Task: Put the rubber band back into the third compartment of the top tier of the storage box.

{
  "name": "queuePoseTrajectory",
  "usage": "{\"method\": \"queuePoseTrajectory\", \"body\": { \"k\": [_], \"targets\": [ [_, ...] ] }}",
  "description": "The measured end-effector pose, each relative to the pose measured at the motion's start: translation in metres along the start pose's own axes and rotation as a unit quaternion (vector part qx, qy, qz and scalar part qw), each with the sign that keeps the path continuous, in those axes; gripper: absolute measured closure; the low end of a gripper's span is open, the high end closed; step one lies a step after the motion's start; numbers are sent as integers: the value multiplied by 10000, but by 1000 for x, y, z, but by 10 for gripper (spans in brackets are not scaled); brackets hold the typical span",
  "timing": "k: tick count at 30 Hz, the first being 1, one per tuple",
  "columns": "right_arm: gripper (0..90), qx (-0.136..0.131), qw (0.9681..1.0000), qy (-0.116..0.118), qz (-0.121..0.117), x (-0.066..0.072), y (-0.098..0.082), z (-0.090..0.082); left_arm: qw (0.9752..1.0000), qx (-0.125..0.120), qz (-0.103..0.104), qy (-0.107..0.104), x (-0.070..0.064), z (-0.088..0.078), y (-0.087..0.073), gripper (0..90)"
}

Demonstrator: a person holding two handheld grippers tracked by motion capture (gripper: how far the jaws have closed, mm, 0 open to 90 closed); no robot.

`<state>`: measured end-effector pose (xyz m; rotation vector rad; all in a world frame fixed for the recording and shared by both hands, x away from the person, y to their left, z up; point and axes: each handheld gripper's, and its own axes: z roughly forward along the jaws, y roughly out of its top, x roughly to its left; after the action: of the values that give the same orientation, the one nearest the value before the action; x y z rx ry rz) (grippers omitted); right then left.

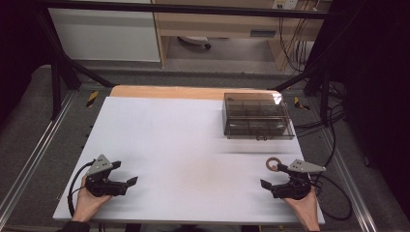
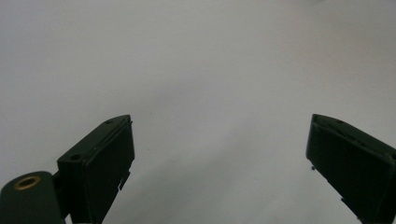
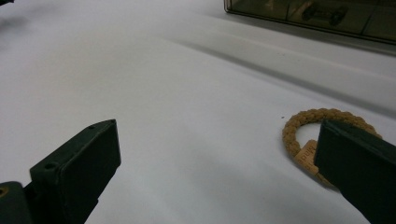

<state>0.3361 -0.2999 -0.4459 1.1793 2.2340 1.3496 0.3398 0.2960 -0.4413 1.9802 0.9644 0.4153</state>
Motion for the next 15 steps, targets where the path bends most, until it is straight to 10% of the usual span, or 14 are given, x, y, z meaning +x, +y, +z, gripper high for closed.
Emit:
{"method": "queuePoseTrajectory", "body": {
  "k": [15],
  "targets": [
    [13, 78, 9999, -15, 64, -1, 0, 0, 10000, 39, 17, 51, 1, 0, -1, 76]
  ]
}}
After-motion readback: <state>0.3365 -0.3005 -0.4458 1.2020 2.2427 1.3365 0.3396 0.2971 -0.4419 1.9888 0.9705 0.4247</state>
